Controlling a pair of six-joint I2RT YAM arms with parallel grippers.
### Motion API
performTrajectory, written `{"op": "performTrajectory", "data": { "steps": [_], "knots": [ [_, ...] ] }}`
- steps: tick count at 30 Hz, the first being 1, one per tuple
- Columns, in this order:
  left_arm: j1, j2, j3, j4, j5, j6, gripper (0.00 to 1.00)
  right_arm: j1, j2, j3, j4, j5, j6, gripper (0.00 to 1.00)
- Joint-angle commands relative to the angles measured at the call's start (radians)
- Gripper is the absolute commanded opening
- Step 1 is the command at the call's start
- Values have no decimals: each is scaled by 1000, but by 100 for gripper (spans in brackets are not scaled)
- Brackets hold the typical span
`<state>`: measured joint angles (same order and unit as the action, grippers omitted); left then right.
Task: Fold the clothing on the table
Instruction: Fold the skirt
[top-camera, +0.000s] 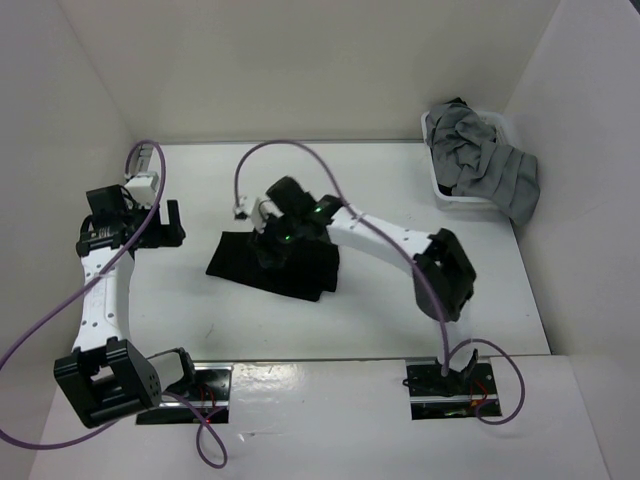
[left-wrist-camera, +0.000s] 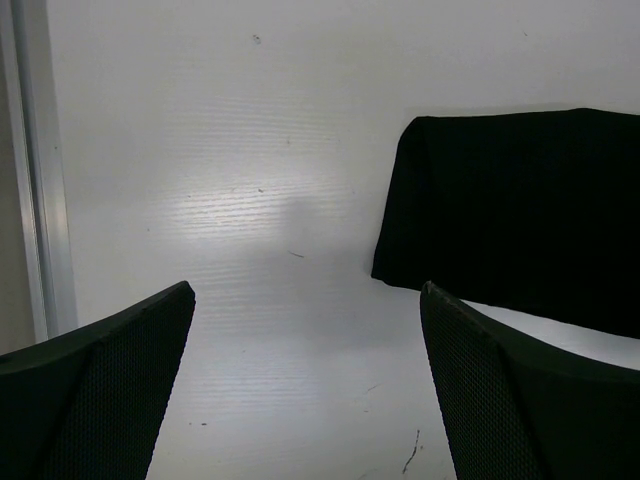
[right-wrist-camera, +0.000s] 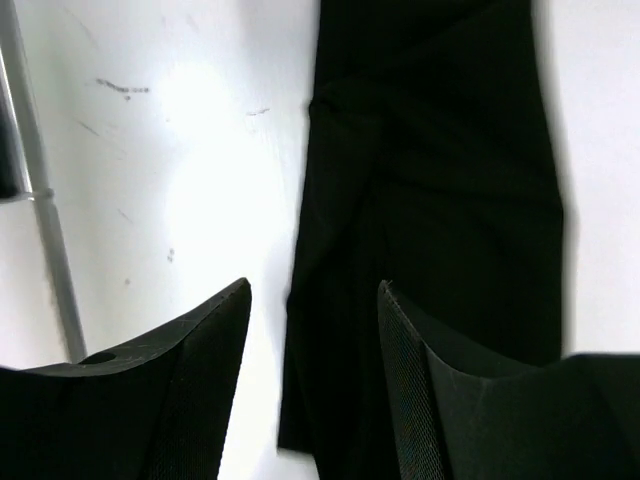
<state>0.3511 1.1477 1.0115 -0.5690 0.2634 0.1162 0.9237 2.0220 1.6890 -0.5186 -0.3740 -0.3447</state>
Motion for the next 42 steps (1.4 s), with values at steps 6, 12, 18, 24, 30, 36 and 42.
{"op": "performTrajectory", "data": {
  "steps": [6,12,18,24,30,36,42],
  "knots": [
    [-138,104,19,7,-79,36,99,-207,-285,-197,17,-40,101,59],
    [-374,217,56,53,-228,25,99,-175,-405,-308,3,79,113,59],
    [-514,320,88,92,-210,52,99,-175,-424,-350,-8,66,150,59],
    [-555,411,116,72,-133,115,99,-175,-482,-391,29,87,161,59],
    [-564,457,75,129,-303,137,99,-207,-516,-423,61,69,141,59],
    [-574,466,41,164,-391,148,99,-229,-525,-442,71,34,141,60],
    [-584,507,32,129,-406,178,99,-238,-546,-451,80,33,141,60]
  ]
}}
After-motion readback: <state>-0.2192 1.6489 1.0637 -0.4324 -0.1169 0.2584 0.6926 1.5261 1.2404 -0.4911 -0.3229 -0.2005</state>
